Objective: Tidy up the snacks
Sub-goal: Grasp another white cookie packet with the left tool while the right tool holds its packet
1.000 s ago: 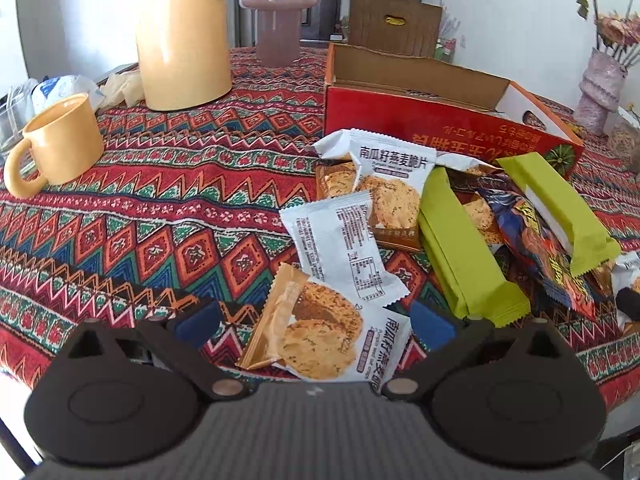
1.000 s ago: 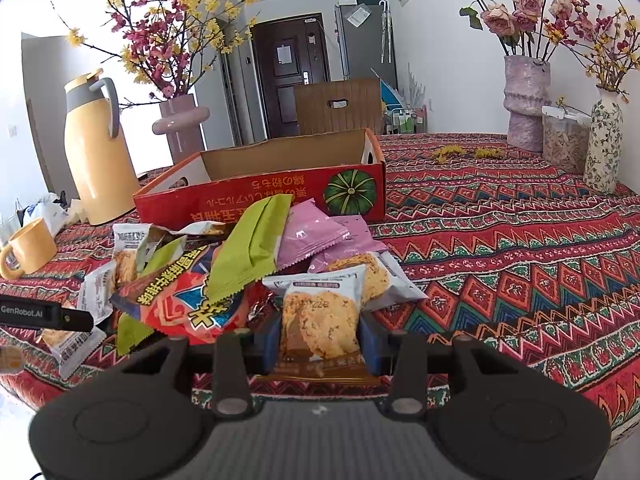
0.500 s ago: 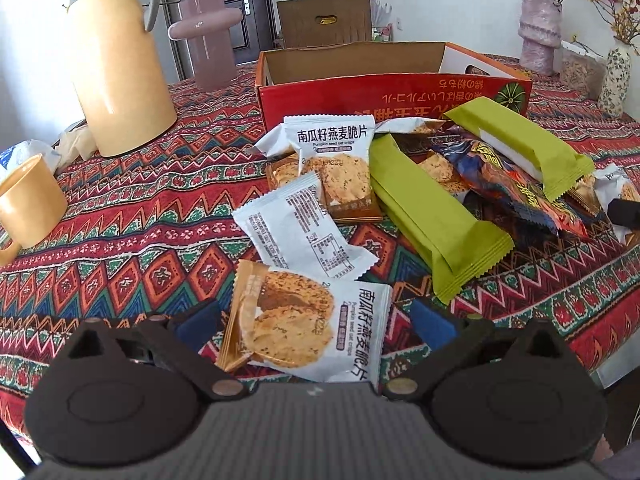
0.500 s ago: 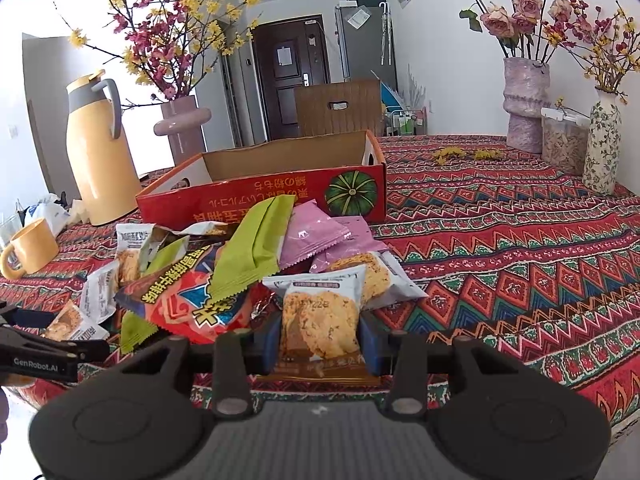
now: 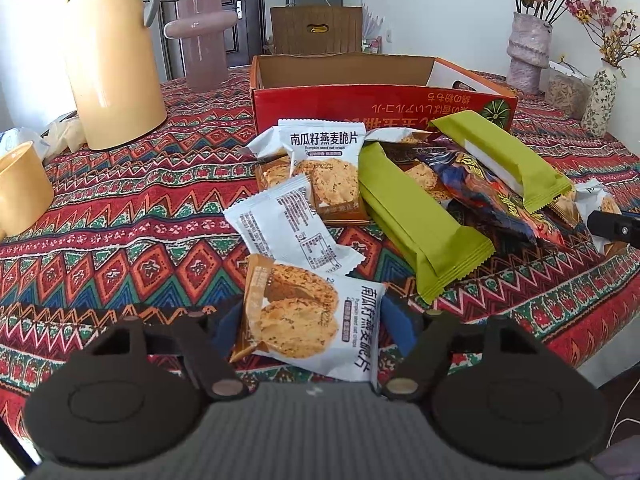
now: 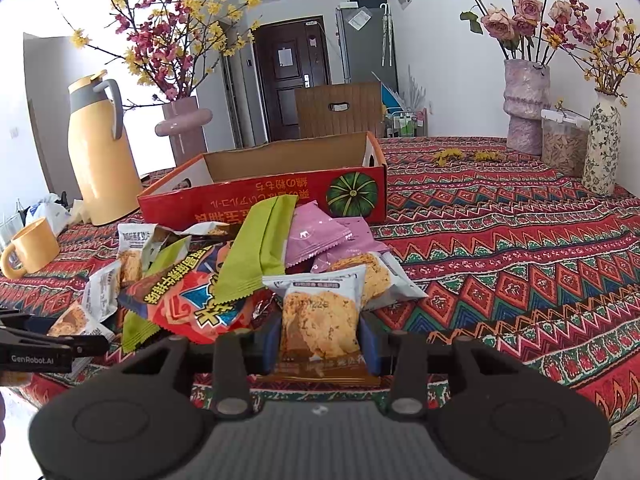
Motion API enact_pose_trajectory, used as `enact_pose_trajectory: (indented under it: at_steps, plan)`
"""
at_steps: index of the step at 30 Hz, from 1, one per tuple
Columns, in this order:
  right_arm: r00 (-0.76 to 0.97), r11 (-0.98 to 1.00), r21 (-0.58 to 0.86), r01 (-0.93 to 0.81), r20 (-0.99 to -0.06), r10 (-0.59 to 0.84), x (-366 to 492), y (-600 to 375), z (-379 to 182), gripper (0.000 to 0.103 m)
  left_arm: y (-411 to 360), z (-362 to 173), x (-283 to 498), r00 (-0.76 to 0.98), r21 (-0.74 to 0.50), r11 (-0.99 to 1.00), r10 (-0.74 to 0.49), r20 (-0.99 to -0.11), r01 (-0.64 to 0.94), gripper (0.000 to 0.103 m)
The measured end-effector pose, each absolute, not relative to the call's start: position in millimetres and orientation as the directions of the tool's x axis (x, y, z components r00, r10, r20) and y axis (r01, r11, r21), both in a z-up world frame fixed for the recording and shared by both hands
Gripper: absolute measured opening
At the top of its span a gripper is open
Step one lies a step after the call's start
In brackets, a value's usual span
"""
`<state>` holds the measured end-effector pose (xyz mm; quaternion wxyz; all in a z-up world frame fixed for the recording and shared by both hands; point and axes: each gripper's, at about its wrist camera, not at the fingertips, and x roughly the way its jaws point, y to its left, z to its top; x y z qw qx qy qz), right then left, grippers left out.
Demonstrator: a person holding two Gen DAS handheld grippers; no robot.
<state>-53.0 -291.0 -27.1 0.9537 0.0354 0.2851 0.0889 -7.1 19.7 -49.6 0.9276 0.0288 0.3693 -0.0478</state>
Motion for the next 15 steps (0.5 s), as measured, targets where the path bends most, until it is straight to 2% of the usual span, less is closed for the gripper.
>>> enact_pose_trajectory:
  at_steps: [6, 15]
  plan:
    - [0.822, 0.982, 0.119, -0.150, -0.537, 0.190, -53.3, -291.1, -27.0, 0.040, 21.5, -47.6, -10.0, 0.722, 0.005, 0.995, -0.071, -0.688, 0.102, 0.067]
    - [0.825, 0.982, 0.117, -0.148, -0.532, 0.188, -55.1, -292.1, -25.0, 0.040, 21.2, -38.4, -15.7, 0.737, -0.015, 0.995, -0.086, -0.670, 0.102, 0.066]
